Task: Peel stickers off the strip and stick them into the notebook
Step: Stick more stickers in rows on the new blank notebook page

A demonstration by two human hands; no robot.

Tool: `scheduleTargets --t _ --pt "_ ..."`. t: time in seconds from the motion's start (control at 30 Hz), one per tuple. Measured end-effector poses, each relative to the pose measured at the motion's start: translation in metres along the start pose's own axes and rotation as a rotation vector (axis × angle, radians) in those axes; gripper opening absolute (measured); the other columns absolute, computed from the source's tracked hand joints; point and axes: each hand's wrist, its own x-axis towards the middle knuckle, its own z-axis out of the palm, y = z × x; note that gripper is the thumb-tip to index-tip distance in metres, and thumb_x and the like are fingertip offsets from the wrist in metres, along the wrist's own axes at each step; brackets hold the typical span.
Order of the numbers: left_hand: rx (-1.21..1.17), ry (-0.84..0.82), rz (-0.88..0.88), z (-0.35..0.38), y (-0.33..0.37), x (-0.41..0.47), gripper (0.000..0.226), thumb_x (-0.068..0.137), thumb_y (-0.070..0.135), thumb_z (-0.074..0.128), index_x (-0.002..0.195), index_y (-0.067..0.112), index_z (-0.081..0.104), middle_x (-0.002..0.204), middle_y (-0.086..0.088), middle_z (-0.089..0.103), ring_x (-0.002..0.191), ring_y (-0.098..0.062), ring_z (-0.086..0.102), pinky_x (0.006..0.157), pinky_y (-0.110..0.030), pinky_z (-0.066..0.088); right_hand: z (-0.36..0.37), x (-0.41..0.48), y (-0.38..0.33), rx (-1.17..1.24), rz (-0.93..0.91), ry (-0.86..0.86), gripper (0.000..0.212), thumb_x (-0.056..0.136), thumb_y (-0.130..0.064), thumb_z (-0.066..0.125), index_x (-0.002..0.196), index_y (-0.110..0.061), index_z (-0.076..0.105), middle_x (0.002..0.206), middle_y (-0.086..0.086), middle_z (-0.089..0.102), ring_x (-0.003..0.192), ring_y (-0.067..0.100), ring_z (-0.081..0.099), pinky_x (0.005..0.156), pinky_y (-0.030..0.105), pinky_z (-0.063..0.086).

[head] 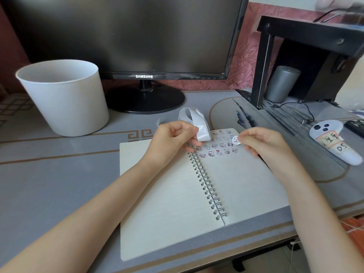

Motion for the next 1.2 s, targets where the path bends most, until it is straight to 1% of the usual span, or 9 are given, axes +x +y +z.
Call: scheduleTargets --t 0.07,0.13,0.2,0.27,0.33,0.8,0.97,1.1,1.2 --pt "-0.002 -0.001 -0.004 0.0 0.0 0.0 0.015 0.093 0.008 0.056 0.081 0.001 0.061 0.072 -0.015 0.067 0.065 -0.011 0.069 0.058 -0.019 0.054 -0.004 0.001 0.003 -0.008 0.044 -0.008 0.003 0.085 -0.009 0.066 0.082 -0.01 0.067 0.063 0.003 0.055 0.044 0.003 0.039 0.045 0.011 0.032" --pt "-0.006 -0.002 -0.006 0.0 0.0 0.0 0.016 0.093 0.008 0.056 0.079 0.002 0.061 0.07 -0.014 0.067 0.065 -0.011 0.068 0.059 -0.019 0.054 -0.006 0.001 0.006 -0.045 0.067 0.01 0.004 0.085 -0.008 0.066 0.08 -0.009 0.067 0.063 0.003 0.058 0.04 0.0 0.041 0.044 0.008 0.033" --pt "-0.008 -0.003 -0.006 0.0 0.0 0.0 0.016 0.093 0.008 0.056 0.079 0.002 0.061 0.069 -0.012 0.067 0.064 -0.011 0.068 0.059 -0.018 0.054 -0.008 0.002 0.008 -0.061 0.087 0.036 0.007 0.084 -0.007 0.067 0.078 -0.009 0.066 0.056 -0.004 0.059 0.038 -0.001 0.04 0.042 0.008 0.033" --pt "0.004 -0.001 -0.004 0.0 0.0 0.0 0.016 0.093 0.008 0.056 0.081 0.0 0.061 0.07 -0.013 0.067 0.065 -0.01 0.069 0.06 -0.018 0.053 -0.01 0.003 0.008 -0.058 0.102 0.037 0.006 0.084 -0.008 0.068 0.078 -0.008 0.066 0.046 -0.01 0.056 0.037 0.0 0.037 0.042 0.009 0.031" --pt "0.011 -0.001 -0.004 0.0 0.0 -0.001 0.016 0.093 0.009 0.056 0.081 0.0 0.061 0.071 -0.016 0.067 0.065 -0.01 0.069 0.06 -0.017 0.053 -0.01 0.004 0.009 -0.063 0.109 0.033 0.005 0.084 -0.007 0.067 0.079 -0.007 0.066 0.042 -0.011 0.054 0.037 0.001 0.036 0.041 0.009 0.03" --pt "0.014 0.003 -0.013 0.0 -0.001 0.0 0.016 0.093 0.01 0.056 0.084 -0.003 0.061 0.076 -0.019 0.067 0.066 -0.011 0.069 0.063 -0.019 0.055 -0.01 0.006 0.012 -0.1 0.097 0.044 0.01 0.084 -0.004 0.066 0.075 -0.009 0.065 0.042 -0.012 0.055 0.035 0.0 0.038 0.041 0.009 0.031" --pt "0.013 0.004 -0.012 0.0 0.0 -0.001 0.015 0.093 0.009 0.056 0.084 -0.002 0.061 0.076 -0.019 0.066 0.065 -0.01 0.069 0.063 -0.019 0.055 -0.009 0.006 0.013 -0.118 0.096 0.056 0.011 0.083 -0.005 0.067 0.074 -0.01 0.065 0.052 -0.005 0.055 0.035 0.0 0.039 0.042 0.01 0.032" --pt "0.01 0.003 -0.013 0.0 0.0 -0.001 0.015 0.093 0.009 0.056 0.084 -0.002 0.061 0.076 -0.018 0.066 0.065 -0.009 0.069 0.063 -0.019 0.055 -0.009 0.007 0.014 -0.127 0.093 0.065 0.012 0.083 -0.004 0.067 0.073 -0.011 0.065 0.046 -0.01 0.054 0.035 0.0 0.039 0.043 0.011 0.032" --pt "0.013 0.005 -0.014 0.0 0.0 -0.001 0.015 0.093 0.009 0.056 0.085 -0.003 0.061 0.076 -0.019 0.066 0.065 -0.01 0.069 0.063 -0.019 0.055 -0.01 0.007 0.015 -0.136 0.092 0.069 0.011 0.082 -0.004 0.067 0.073 -0.01 0.065 0.049 -0.007 0.054 0.036 0.0 0.038 0.043 0.012 0.032"
